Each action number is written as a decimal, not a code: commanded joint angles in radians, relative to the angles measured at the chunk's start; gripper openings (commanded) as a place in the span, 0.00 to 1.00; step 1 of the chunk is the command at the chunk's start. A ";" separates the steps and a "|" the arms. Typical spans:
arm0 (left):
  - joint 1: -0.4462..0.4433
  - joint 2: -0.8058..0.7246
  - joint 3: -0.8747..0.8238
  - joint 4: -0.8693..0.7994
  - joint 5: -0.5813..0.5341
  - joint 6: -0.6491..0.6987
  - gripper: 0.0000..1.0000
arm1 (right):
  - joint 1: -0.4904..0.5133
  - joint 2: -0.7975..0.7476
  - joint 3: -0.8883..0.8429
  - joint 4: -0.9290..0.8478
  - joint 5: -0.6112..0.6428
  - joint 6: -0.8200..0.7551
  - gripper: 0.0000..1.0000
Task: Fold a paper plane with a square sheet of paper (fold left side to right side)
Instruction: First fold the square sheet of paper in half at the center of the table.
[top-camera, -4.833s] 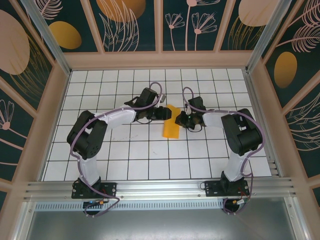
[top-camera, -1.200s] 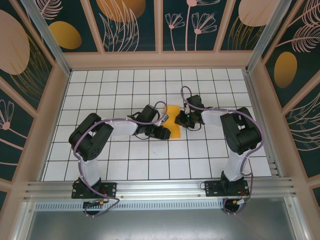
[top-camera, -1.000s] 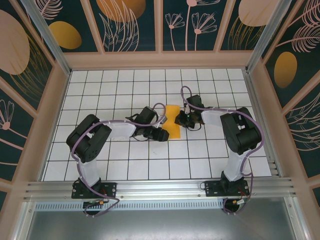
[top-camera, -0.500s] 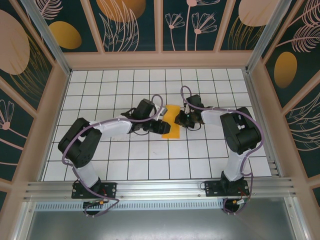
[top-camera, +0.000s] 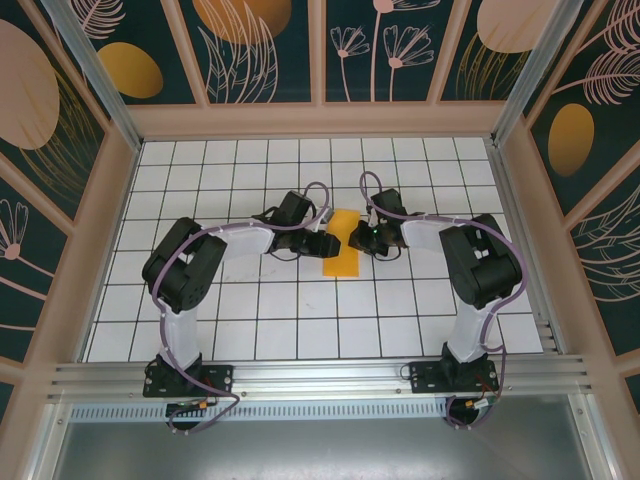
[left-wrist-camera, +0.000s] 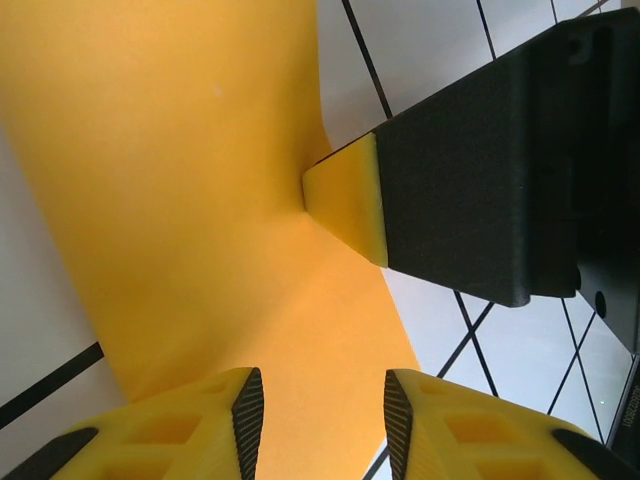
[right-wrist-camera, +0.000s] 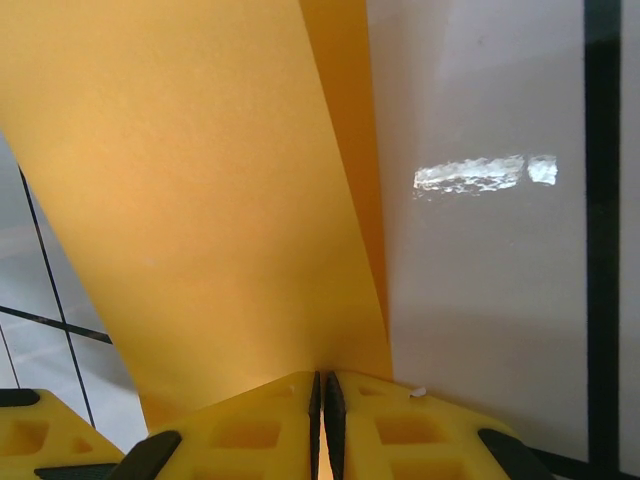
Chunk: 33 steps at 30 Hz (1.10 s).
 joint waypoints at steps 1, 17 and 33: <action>-0.003 0.018 0.014 -0.005 -0.009 0.020 0.40 | 0.019 0.073 -0.020 -0.090 0.065 -0.020 0.17; -0.036 0.032 -0.034 -0.049 -0.052 0.083 0.38 | 0.021 0.073 -0.016 -0.107 0.077 -0.024 0.17; -0.090 -0.053 -0.146 -0.069 -0.069 0.125 0.39 | 0.021 0.079 -0.016 -0.105 0.075 -0.024 0.17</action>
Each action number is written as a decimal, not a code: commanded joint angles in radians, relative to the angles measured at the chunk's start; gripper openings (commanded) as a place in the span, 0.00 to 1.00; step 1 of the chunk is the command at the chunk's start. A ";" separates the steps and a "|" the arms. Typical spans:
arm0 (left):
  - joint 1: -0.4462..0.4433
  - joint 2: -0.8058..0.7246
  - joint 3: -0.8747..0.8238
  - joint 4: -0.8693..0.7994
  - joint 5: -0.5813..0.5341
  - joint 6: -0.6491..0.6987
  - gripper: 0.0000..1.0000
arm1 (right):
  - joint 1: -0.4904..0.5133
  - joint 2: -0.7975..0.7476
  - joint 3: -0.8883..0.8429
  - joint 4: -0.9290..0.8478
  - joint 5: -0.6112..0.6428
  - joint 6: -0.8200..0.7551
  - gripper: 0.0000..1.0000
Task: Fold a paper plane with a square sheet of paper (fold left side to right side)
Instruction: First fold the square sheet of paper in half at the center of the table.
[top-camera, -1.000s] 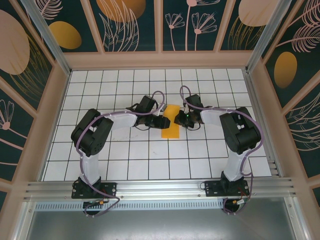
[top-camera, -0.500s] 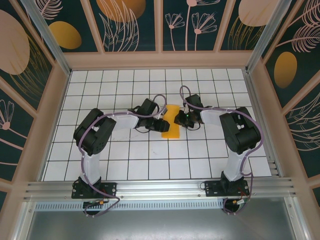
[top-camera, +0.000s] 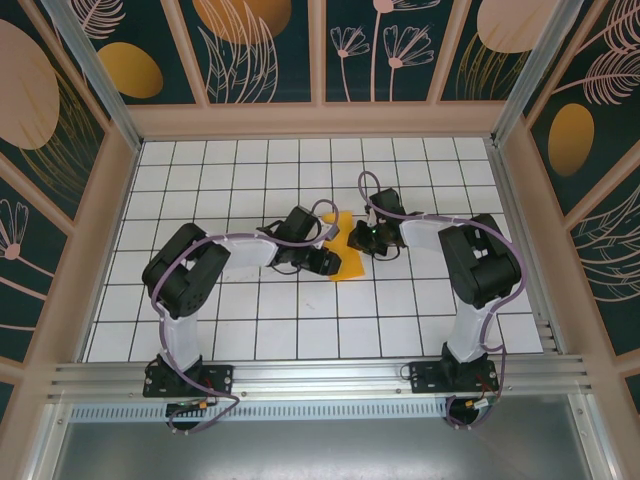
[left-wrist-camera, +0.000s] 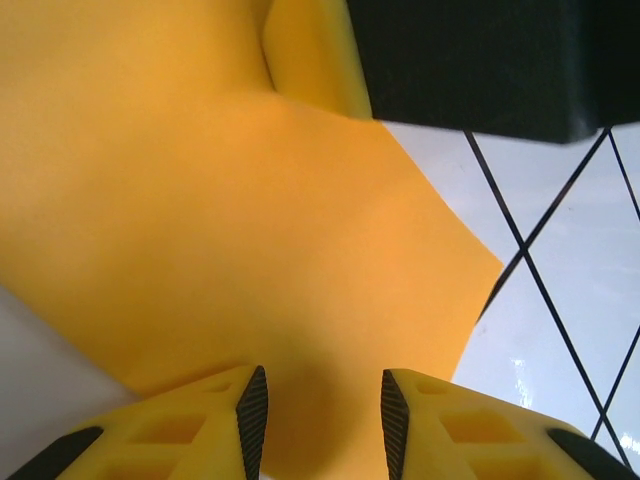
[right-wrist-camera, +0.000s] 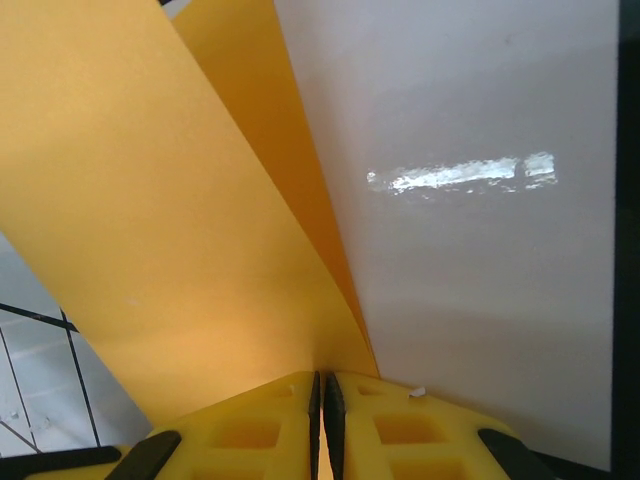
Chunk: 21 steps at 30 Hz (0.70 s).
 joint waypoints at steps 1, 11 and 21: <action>-0.015 -0.026 -0.051 -0.076 0.008 0.008 0.39 | 0.014 0.076 -0.024 -0.101 0.071 -0.016 0.17; -0.048 -0.065 -0.084 -0.017 0.041 -0.038 0.40 | 0.017 0.081 -0.019 -0.103 0.067 -0.018 0.17; -0.060 -0.099 -0.105 0.003 0.050 -0.065 0.41 | 0.018 0.081 -0.018 -0.104 0.067 -0.019 0.17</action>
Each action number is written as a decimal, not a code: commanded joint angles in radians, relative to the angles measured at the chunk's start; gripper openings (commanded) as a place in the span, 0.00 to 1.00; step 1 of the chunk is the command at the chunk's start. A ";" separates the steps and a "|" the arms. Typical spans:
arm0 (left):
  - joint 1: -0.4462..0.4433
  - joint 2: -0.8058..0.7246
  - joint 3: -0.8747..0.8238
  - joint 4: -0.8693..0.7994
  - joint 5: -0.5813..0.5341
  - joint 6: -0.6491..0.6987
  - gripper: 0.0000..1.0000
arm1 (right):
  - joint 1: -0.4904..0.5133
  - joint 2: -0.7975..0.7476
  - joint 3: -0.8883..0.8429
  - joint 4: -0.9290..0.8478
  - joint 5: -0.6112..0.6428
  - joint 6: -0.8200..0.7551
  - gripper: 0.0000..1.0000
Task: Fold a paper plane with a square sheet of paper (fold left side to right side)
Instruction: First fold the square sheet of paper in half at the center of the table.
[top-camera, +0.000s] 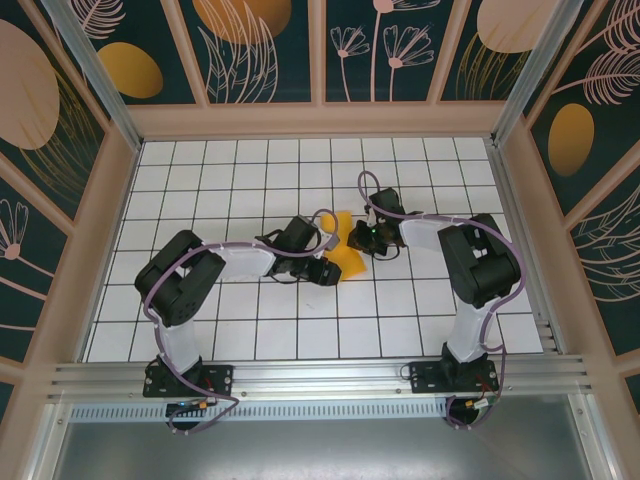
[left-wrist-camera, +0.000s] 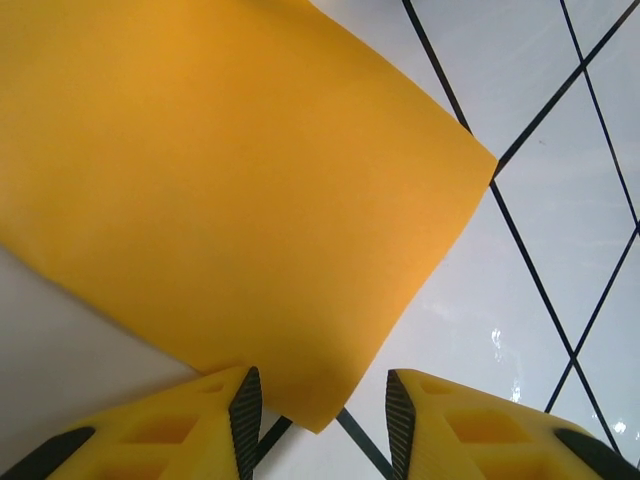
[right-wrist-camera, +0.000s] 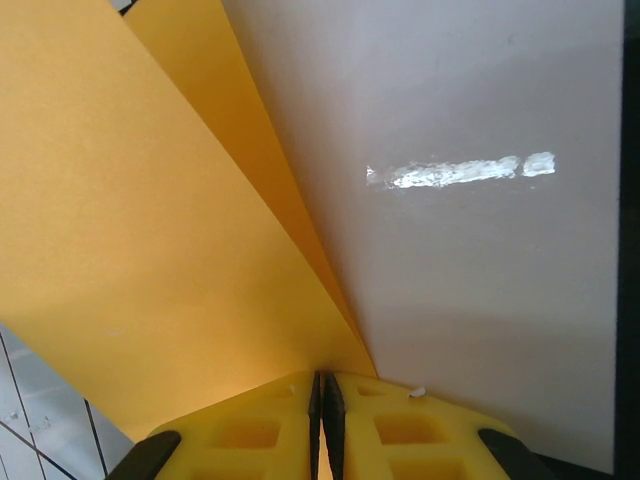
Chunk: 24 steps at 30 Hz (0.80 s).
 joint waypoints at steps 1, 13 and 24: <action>-0.017 -0.047 -0.027 -0.010 0.048 -0.029 0.41 | 0.017 0.076 -0.024 -0.097 0.067 -0.019 0.16; -0.016 -0.121 0.018 -0.073 -0.082 -0.010 0.39 | 0.017 0.075 -0.020 -0.098 0.067 -0.019 0.17; -0.017 0.004 0.046 -0.030 -0.040 -0.017 0.39 | 0.019 0.071 -0.021 -0.100 0.067 -0.020 0.17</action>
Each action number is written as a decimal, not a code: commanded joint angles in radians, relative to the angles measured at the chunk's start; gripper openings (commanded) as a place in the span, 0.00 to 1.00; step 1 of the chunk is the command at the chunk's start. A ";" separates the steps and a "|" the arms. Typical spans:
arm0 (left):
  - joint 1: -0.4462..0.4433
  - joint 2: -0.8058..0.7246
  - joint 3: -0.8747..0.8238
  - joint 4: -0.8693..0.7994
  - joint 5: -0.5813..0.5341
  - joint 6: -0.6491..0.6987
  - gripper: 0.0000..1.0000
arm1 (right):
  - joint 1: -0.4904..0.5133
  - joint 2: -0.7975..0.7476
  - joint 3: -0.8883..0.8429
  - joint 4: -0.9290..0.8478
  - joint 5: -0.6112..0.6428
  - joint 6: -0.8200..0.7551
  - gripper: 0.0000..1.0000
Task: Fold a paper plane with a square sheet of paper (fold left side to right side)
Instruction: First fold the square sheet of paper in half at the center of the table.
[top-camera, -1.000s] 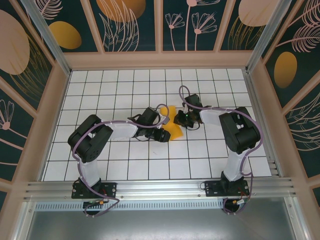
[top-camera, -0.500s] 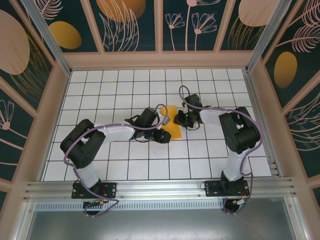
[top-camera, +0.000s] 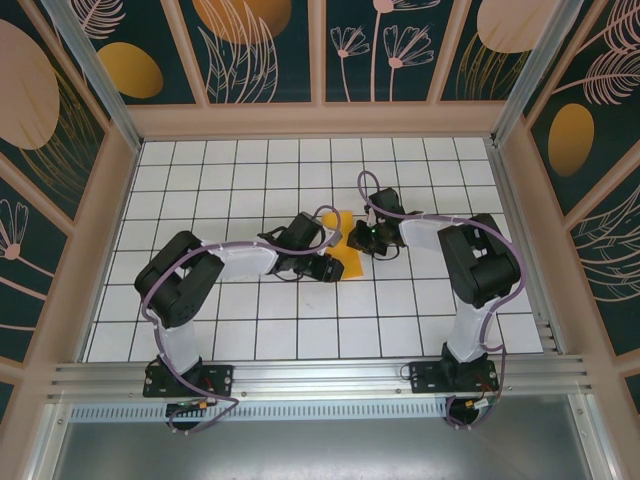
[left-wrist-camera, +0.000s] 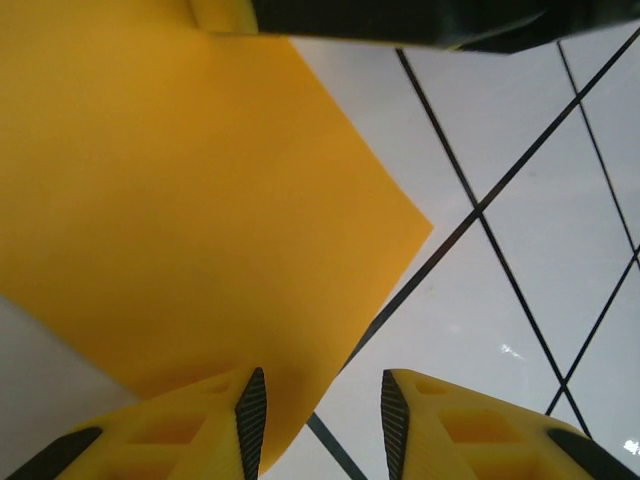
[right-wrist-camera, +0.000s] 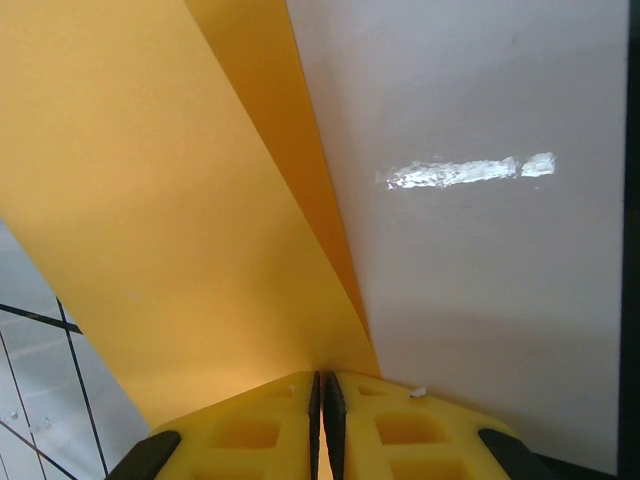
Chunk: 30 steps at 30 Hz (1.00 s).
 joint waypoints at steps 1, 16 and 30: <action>-0.002 0.002 -0.012 0.009 0.029 0.006 0.39 | 0.019 0.071 -0.024 -0.097 0.067 -0.019 0.17; -0.012 -0.065 -0.134 0.010 0.096 0.021 0.37 | 0.019 0.074 -0.028 -0.094 0.067 -0.016 0.17; 0.138 -0.153 0.009 0.014 0.116 -0.057 0.38 | 0.022 0.072 -0.025 -0.088 0.057 -0.019 0.17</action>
